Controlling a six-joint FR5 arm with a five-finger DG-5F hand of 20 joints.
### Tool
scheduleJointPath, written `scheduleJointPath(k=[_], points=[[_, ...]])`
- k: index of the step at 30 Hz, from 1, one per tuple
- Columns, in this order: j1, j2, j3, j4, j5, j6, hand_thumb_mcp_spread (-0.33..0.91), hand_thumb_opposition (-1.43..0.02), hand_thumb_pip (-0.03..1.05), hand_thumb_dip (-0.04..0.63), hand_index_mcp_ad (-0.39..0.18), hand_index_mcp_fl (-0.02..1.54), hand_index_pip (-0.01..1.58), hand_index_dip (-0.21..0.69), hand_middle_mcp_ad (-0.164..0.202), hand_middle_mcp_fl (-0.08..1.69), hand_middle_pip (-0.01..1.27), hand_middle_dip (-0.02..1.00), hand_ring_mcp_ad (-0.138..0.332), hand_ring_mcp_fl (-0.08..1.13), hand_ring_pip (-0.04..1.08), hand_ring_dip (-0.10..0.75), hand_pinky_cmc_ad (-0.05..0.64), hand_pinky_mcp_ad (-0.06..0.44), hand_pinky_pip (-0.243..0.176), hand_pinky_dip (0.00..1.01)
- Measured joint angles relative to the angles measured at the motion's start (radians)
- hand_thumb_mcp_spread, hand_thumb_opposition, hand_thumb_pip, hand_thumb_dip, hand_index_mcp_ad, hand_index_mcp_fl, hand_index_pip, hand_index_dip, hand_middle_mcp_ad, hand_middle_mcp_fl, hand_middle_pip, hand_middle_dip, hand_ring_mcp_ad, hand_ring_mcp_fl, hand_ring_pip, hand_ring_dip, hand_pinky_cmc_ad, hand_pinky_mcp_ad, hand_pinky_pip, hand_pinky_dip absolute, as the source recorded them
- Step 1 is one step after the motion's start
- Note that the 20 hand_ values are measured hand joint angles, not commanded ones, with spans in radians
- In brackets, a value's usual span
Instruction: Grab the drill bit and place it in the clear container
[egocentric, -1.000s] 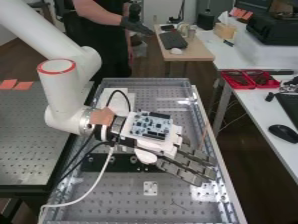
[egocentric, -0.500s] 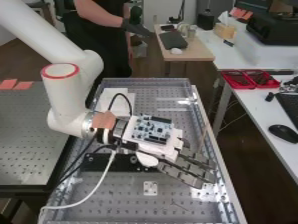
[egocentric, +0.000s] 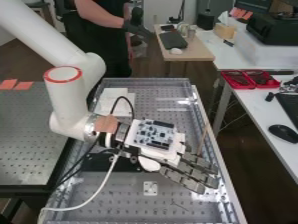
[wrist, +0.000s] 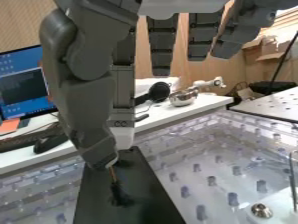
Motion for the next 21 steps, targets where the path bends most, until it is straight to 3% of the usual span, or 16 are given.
scheduleJointPath(k=[21], points=[[0.001,-0.005,0.015,-0.006,-0.012,0.014,0.67,-0.92,0.36,0.269,-0.145,0.72,0.94,0.377,0.075,0.14,0.14,0.16,0.176,0.01,0.09,-0.038,0.199,0.147,-0.089,0.14]])
